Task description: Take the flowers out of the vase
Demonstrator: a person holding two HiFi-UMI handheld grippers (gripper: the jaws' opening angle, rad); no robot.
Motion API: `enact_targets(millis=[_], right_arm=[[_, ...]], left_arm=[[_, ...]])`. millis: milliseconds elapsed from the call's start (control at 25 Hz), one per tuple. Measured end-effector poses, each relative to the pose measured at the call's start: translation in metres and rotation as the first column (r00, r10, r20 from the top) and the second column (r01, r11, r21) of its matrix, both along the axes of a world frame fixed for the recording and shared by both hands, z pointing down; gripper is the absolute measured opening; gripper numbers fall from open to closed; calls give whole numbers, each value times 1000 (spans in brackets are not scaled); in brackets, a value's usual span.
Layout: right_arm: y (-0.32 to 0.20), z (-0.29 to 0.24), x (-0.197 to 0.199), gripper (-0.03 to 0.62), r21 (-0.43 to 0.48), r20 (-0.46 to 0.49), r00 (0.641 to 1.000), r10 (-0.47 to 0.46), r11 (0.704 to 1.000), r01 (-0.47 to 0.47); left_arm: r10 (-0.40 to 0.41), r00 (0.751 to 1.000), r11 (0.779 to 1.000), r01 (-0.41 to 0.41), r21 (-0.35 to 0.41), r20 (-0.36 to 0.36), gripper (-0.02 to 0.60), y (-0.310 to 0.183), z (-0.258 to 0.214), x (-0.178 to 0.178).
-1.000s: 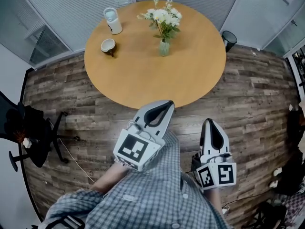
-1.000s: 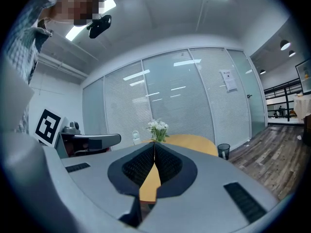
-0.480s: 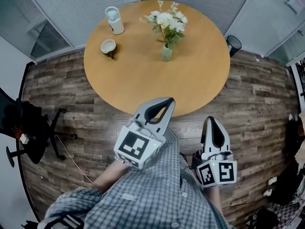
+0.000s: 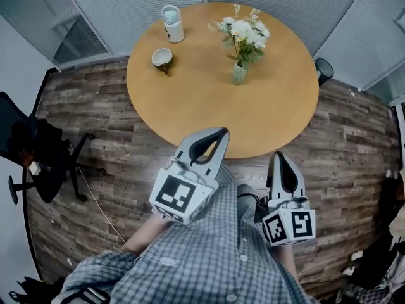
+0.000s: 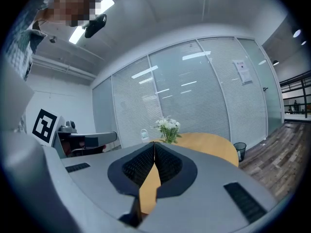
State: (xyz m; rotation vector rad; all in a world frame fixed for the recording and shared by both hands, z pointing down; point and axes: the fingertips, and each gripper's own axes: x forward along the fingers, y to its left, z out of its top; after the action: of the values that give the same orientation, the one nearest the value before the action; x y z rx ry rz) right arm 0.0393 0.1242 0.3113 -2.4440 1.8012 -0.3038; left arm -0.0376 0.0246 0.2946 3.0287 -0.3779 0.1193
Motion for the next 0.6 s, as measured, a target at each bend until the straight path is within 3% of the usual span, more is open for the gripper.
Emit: enact_targets(millis=[280,600], right_arm=[[-16,-3,4,11,3,-42,997,-57,998,57],[-39,-2,42,11,6,-56,991,-124,992,125]], left_arm=[[-44,999,999,44,16,14,3,-12,1,1],[-105,994,994,105,27,31,3,-25,5,32]])
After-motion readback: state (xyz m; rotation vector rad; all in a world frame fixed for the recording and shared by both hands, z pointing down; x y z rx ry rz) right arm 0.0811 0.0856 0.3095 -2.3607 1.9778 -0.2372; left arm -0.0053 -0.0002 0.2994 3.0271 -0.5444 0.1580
